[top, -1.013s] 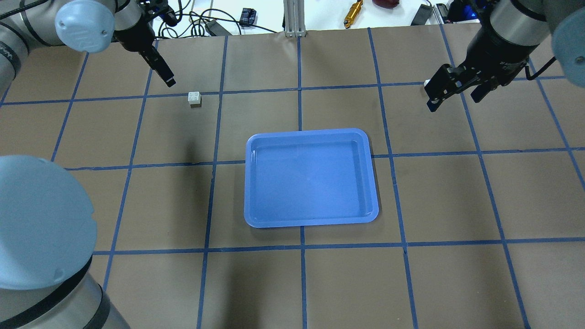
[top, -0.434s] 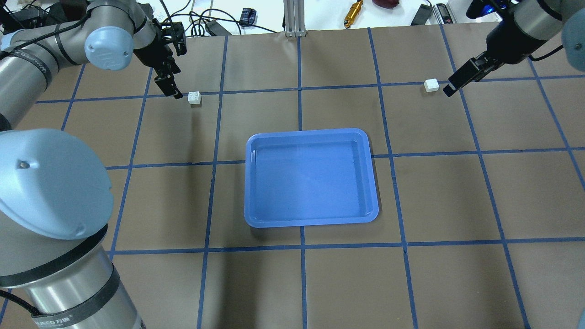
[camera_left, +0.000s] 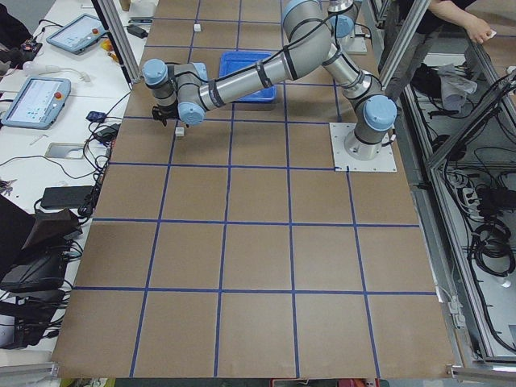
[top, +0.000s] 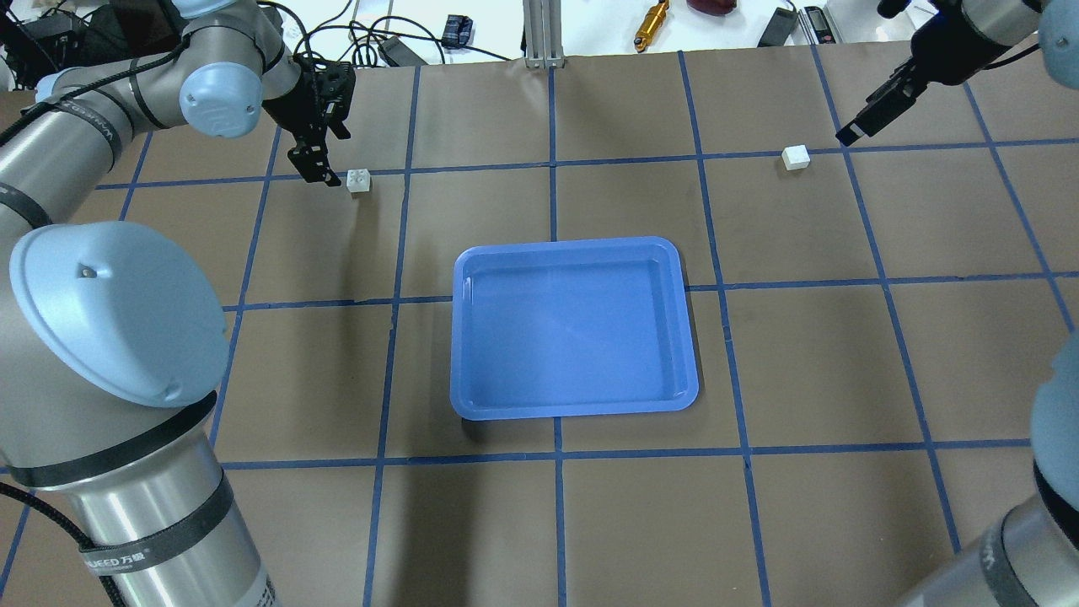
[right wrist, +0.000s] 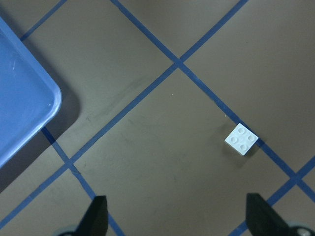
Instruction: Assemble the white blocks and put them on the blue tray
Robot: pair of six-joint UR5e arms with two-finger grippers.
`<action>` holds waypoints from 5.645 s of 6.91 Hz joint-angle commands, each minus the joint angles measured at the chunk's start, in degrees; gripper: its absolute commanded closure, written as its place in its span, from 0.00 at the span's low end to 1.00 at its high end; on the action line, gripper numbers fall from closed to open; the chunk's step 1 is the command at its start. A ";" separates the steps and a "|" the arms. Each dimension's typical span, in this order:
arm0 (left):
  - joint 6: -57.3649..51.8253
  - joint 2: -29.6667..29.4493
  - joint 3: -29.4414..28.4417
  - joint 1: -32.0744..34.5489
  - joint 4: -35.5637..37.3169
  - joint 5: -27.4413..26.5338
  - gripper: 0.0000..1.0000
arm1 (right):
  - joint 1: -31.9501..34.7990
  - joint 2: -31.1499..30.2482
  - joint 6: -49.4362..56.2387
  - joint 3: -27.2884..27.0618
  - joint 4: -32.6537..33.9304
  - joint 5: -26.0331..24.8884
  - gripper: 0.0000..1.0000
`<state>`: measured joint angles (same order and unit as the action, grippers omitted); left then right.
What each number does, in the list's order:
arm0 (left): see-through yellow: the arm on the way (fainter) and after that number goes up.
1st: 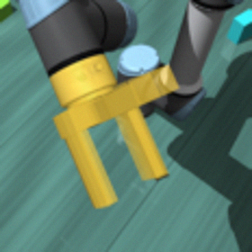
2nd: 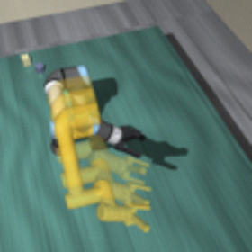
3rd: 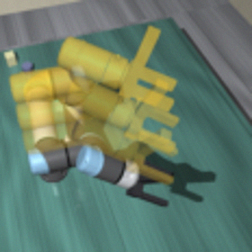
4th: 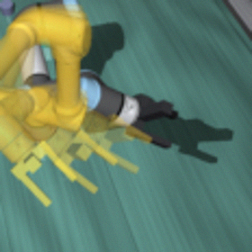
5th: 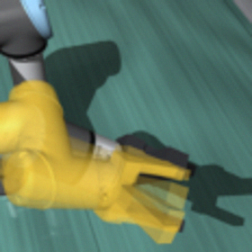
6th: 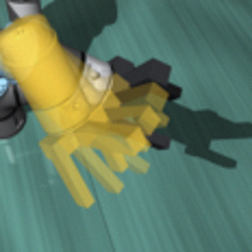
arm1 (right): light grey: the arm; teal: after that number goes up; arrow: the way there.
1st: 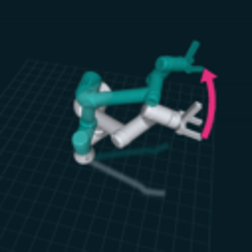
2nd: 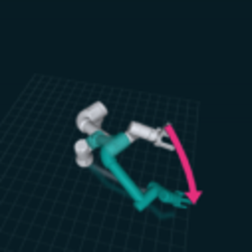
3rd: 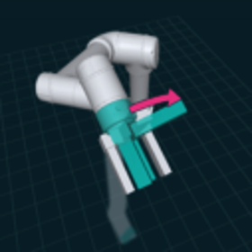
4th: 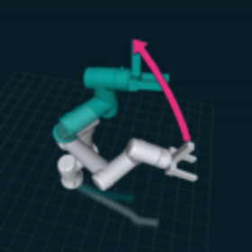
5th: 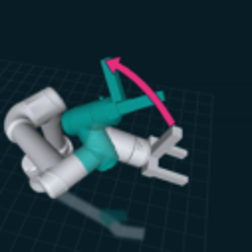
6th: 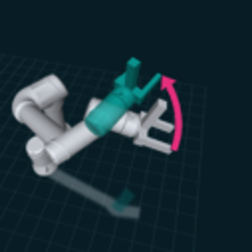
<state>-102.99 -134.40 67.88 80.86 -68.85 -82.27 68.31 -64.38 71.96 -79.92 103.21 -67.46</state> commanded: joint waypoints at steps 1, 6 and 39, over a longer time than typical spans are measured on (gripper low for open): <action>-0.72 -1.57 -0.29 0.00 0.03 0.35 0.00 | -3.34 6.70 11.66 1.78 0.15 7.05 0.00; -0.37 -2.71 0.23 0.00 0.91 0.71 0.00 | -4.06 17.96 27.25 9.59 0.58 11.71 0.00; 29.60 21.02 42.25 25.22 24.56 7.91 1.00 | 5.69 -0.46 26.48 -15.40 4.69 12.53 1.00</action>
<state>-74.48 -113.20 110.02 105.56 -44.33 -74.44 73.21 -61.90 99.59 -90.46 105.44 -54.89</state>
